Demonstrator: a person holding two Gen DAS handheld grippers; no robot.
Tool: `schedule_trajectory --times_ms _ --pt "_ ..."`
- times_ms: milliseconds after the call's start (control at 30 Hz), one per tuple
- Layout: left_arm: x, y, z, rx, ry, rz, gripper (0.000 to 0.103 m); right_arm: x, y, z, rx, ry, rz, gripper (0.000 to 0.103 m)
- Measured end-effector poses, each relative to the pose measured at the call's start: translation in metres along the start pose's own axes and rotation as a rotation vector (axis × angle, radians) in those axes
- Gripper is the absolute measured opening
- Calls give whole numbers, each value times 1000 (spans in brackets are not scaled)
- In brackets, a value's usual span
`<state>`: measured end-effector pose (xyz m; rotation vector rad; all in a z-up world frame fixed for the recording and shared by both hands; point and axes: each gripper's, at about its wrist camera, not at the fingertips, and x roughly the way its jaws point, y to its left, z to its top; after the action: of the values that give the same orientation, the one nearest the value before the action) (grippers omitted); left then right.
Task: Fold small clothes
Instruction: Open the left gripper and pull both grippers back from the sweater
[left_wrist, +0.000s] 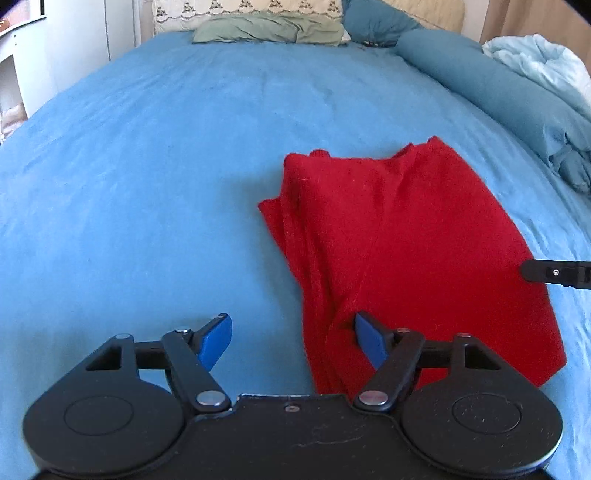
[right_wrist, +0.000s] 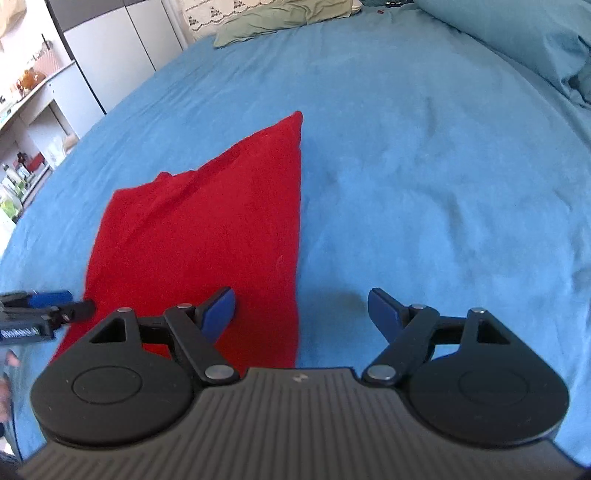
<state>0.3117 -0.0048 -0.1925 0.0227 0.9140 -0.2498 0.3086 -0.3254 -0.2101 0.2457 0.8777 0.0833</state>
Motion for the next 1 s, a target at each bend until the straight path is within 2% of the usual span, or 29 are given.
schedule_trajectory --times_ms 100,200,267,333,367,467,567,733,1000 --pt "-19 -5 4 11 -29 22 77 -18 6 2 6 -37 18 95" --pt "-56 -13 10 38 -99 48 78 -49 19 7 -50 -91 28 95" --pt "-85 -17 13 40 -143 77 87 -76 27 8 -73 -117 32 95" --pt "-120 -22 15 22 -191 95 94 -112 36 9 -81 -148 35 103" --pt "-137 -24 15 11 -209 99 100 -129 41 9 -80 -160 33 103" --pt "-189 -33 10 -21 -264 125 103 -184 55 4 -79 -206 7 103" --pt "-231 -41 0 -45 -279 142 103 -228 69 -3 -92 -211 -44 103" --pt "-275 -57 -31 -58 -276 170 103 -283 79 -33 -87 -200 -109 103" --pt "-305 -80 -91 -26 -243 176 103 -319 88 -94 -112 -152 -190 103"
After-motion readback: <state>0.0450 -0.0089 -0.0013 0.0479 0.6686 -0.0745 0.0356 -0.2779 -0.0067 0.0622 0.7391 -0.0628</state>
